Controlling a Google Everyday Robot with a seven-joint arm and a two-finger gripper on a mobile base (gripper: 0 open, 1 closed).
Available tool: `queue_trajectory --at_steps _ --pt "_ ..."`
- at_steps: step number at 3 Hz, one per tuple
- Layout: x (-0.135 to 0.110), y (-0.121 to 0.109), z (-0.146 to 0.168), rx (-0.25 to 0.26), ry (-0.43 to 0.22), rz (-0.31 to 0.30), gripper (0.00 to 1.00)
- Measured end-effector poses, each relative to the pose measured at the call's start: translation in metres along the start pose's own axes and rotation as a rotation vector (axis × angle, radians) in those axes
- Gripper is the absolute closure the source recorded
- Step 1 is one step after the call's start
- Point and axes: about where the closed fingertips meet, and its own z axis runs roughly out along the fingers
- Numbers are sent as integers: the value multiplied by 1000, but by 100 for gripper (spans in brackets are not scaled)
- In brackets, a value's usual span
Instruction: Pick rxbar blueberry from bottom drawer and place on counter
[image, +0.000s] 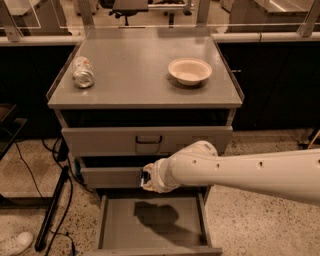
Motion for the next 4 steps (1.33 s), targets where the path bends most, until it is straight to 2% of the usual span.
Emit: queue_trajectory --at_steps 1,3,4 --pt "-20 -28 -42 51 33 -58 100" --pt "-26 -38 -57 73 33 -69 100" --pt "-34 -66 -89 136 48 -101 100"
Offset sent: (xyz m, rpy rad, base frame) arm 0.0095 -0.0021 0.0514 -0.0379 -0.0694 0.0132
